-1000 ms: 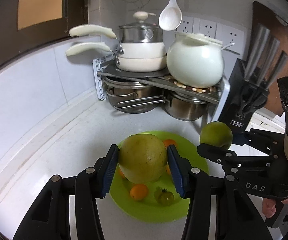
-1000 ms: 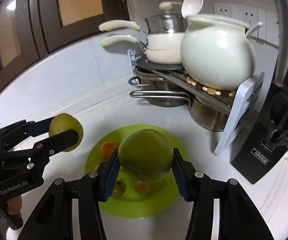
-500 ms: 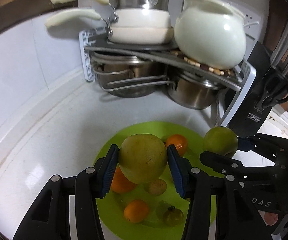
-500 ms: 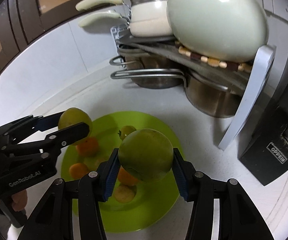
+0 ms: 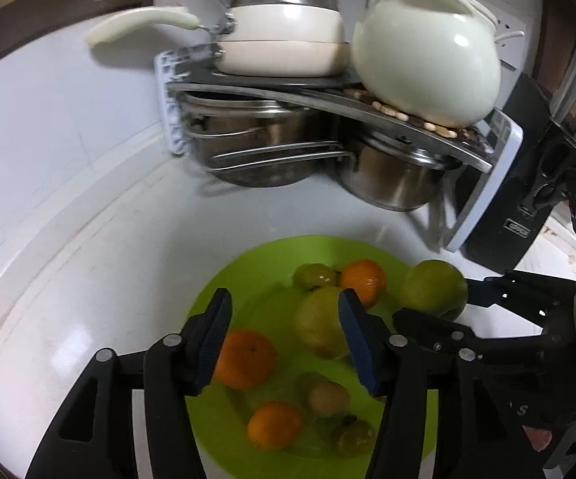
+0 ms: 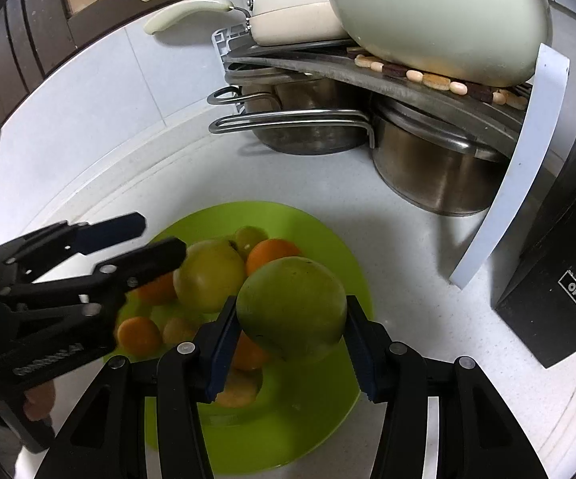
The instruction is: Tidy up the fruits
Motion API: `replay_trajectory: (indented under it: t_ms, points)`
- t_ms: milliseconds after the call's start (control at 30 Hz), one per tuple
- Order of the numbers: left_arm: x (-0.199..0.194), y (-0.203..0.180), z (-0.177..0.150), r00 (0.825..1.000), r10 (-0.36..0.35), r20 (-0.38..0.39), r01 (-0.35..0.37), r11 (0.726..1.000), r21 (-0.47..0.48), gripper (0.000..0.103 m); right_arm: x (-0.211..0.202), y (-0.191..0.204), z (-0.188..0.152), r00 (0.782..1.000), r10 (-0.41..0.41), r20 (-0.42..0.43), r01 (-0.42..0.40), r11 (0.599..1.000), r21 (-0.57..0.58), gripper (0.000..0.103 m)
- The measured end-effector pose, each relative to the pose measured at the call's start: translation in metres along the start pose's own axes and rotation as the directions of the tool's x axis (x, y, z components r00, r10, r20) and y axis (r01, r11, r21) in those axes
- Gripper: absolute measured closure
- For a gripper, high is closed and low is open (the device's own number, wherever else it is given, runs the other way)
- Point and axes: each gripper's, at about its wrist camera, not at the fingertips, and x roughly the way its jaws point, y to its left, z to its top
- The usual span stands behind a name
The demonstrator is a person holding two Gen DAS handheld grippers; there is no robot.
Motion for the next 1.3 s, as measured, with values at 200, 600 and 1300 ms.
replay_trajectory:
  t_ms: [200,600,1300]
  points:
    - [-0.022,0.009,-0.013,0.999,0.041,0.018,-0.040,0.998,-0.041,0.041,0.004,0.002,-0.001,1.000,-0.005,-0.005,0.005,1.000,0.001,0.050]
    - [-0.077,0.004,-0.040,0.989,0.124,0.079,-0.116,0.988,-0.098,0.034,-0.050,0.018,-0.014,0.994,-0.043,0.099,0.046,0.998,-0.037,0.038]
    - [-0.183,-0.018,-0.100,0.963,0.164,0.214,-0.160,0.986,-0.037,0.005,-0.163,0.062,-0.098,0.947,-0.172,0.272,0.162,0.985,0.061,0.023]
